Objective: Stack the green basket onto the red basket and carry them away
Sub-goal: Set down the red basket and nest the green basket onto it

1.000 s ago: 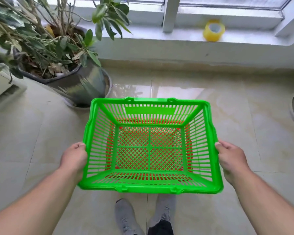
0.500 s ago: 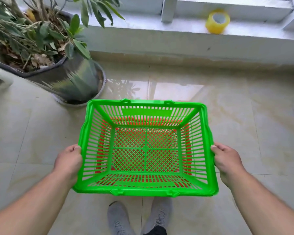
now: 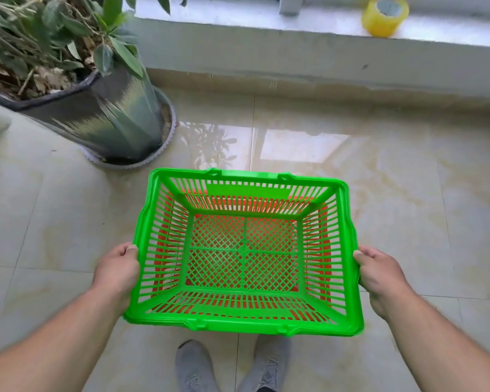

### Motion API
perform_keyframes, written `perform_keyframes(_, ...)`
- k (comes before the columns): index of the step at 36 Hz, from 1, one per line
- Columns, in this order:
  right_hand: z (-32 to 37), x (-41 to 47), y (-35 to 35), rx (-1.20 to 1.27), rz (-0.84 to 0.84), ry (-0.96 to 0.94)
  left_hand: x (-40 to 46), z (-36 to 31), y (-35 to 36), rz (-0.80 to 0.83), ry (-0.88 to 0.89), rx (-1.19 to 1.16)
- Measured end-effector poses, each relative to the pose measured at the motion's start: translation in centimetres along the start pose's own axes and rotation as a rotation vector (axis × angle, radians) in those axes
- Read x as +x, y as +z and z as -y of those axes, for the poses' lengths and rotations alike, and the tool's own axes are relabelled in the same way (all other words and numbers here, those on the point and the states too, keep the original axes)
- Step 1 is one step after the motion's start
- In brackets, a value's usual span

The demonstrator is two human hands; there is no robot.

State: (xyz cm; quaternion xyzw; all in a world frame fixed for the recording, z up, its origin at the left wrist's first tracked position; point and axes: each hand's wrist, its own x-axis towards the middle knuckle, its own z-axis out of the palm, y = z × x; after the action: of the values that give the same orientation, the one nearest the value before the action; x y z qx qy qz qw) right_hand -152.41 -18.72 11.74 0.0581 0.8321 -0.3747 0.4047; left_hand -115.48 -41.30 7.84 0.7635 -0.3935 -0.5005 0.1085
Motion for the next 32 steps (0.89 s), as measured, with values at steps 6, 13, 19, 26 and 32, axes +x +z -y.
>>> perform_keyframes(6,-0.9,1.3,0.9,-0.031,-0.001,0.042,1.1,1.3,0.7,-0.017,-0.007,0.035)
perform_keyframes(13,-2.3,2.5,1.8,-0.086,-0.006,0.076,2.6,3.3,1.0,-0.042,0.009,0.119)
perform_keyframes(19,-3.3,3.0,2.4,-0.092,-0.038,0.106,3.1,3.9,1.4,-0.027,-0.002,0.163)
perform_keyframes(26,-3.6,3.3,3.0,-0.061,-0.074,0.123,3.5,4.3,2.2,0.003,-0.016,0.197)
perform_keyframes(32,-3.8,3.5,3.2,-0.049,-0.094,0.13,3.2,4.1,2.7,0.036,-0.032,0.193)
